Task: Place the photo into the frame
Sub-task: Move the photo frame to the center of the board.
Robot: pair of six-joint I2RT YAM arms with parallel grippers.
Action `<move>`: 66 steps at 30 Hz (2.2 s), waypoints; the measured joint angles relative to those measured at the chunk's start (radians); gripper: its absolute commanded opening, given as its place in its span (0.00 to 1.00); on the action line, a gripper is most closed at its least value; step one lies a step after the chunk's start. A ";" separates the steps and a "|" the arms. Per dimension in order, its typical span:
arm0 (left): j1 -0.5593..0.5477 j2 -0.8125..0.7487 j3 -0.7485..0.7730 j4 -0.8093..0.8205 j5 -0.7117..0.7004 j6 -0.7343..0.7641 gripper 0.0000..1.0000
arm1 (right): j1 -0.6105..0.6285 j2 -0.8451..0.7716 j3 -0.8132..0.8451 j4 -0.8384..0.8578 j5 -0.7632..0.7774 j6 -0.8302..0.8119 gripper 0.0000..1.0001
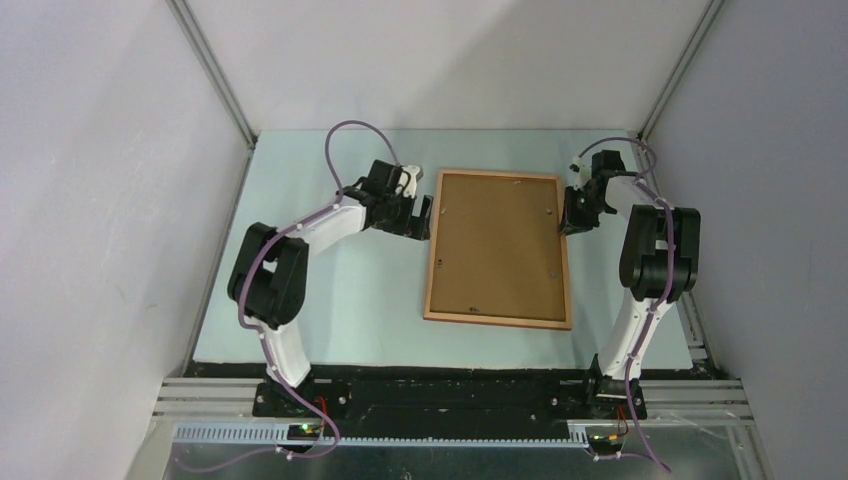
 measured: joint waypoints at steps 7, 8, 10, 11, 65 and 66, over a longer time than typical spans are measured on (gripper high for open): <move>0.022 -0.030 -0.016 -0.018 -0.005 0.025 0.98 | 0.004 0.002 0.000 0.002 -0.006 0.020 0.08; 0.027 -0.032 -0.023 -0.016 -0.007 0.028 0.98 | 0.005 0.002 0.000 0.002 -0.006 0.023 0.04; 0.040 -0.043 -0.049 -0.021 -0.015 0.035 0.98 | 0.009 0.002 0.000 0.003 -0.005 0.030 0.00; 0.046 -0.048 -0.061 -0.026 -0.018 0.039 0.98 | 0.012 0.002 -0.001 0.005 -0.006 0.034 0.00; 0.108 0.050 -0.079 -0.077 0.093 0.014 0.42 | 0.179 -0.120 -0.242 0.254 -0.087 0.270 0.00; 0.108 0.051 -0.079 -0.076 0.095 0.014 0.39 | 0.179 -0.123 -0.245 0.253 -0.087 0.270 0.00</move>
